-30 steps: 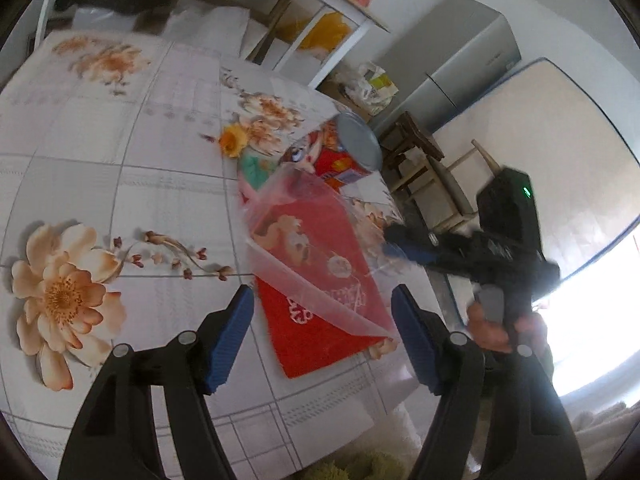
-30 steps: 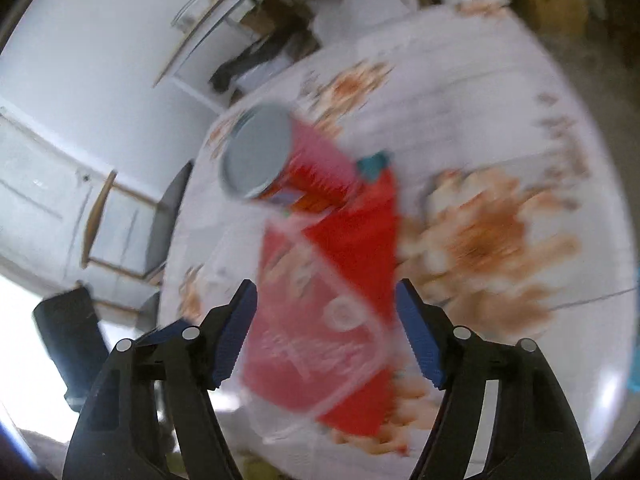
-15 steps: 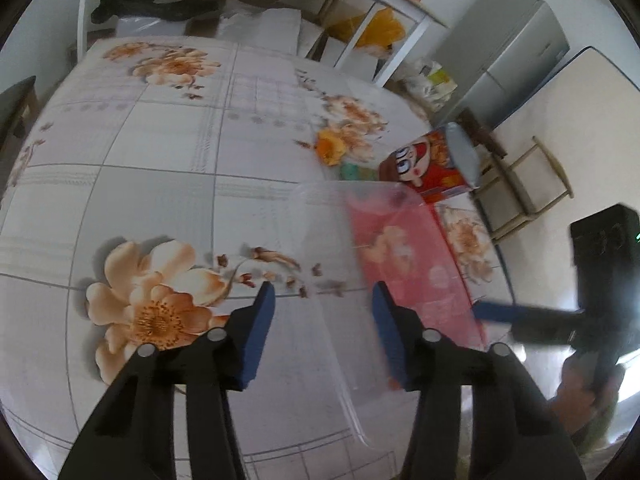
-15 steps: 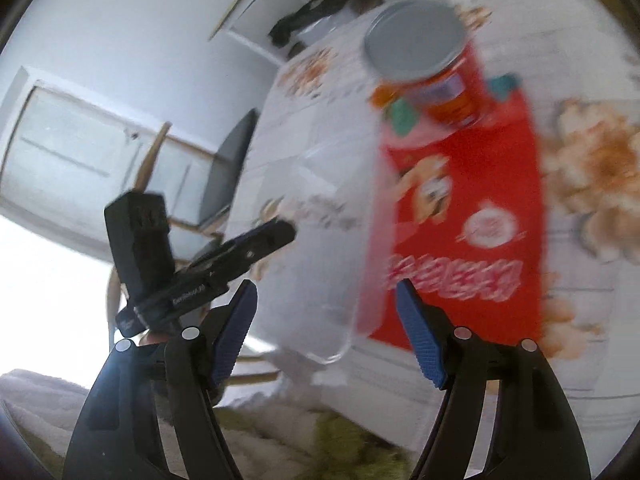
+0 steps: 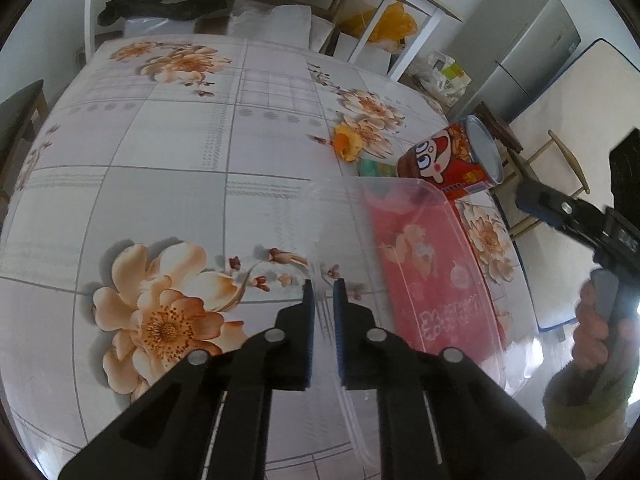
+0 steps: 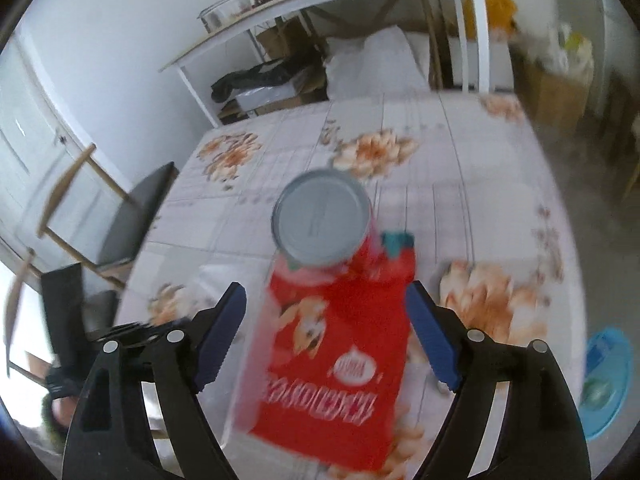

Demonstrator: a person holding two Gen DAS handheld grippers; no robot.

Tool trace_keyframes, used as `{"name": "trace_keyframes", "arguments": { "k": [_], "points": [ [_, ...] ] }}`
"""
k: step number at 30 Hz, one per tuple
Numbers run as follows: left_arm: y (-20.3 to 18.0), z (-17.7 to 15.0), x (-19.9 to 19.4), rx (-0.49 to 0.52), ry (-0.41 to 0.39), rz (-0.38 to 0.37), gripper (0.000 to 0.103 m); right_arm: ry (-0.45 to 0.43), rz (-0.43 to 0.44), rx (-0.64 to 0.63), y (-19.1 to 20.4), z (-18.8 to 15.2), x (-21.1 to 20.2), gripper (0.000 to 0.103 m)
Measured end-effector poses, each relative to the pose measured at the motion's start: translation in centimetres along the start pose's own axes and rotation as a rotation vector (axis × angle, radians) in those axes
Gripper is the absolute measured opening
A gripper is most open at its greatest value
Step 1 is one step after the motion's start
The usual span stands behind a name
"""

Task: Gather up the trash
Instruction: 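Close the left tool on the clear container rim while the right tool grasps the red can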

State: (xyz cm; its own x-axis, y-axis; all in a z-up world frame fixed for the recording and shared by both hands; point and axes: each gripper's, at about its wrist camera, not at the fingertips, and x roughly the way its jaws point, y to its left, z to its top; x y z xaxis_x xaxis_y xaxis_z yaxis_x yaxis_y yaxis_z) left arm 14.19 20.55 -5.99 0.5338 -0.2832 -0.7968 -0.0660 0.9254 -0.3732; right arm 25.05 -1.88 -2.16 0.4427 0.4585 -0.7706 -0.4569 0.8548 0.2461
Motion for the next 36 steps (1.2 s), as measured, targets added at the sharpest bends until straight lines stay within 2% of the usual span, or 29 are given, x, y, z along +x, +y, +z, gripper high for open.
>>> {"name": "trace_keyframes", "arguments": {
  "k": [11,13,15,16,25,33,36],
  "points": [
    [0.4,-0.1,-0.8,-0.003,-0.019,0.039,0.007,-0.017,-0.089,-0.151,1.3,2.0,3.9,0.079],
    [0.5,-0.2,-0.8,-0.007,-0.018,0.039,0.007,-0.019,-0.107,-0.166,1.6,2.0,4.1,0.076],
    [0.5,-0.2,-0.8,-0.009,-0.018,0.039,0.007,-0.022,-0.131,-0.178,1.7,2.0,4.4,0.065],
    [0.5,-0.2,-0.9,-0.008,-0.019,0.040,0.007,-0.023,-0.135,-0.176,1.7,2.0,4.4,0.063],
    [0.6,-0.3,-1.1,-0.006,-0.025,0.045,0.007,-0.041,-0.114,-0.131,1.2,1.0,1.1,0.063],
    [0.7,-0.3,-1.3,-0.007,-0.025,0.047,0.007,0.035,-0.050,-0.118,1.2,-2.0,-2.8,0.063],
    [0.7,-0.5,-1.4,-0.009,-0.027,0.048,0.007,0.051,-0.075,-0.134,1.4,-3.2,-2.5,0.063]
  ]
}}
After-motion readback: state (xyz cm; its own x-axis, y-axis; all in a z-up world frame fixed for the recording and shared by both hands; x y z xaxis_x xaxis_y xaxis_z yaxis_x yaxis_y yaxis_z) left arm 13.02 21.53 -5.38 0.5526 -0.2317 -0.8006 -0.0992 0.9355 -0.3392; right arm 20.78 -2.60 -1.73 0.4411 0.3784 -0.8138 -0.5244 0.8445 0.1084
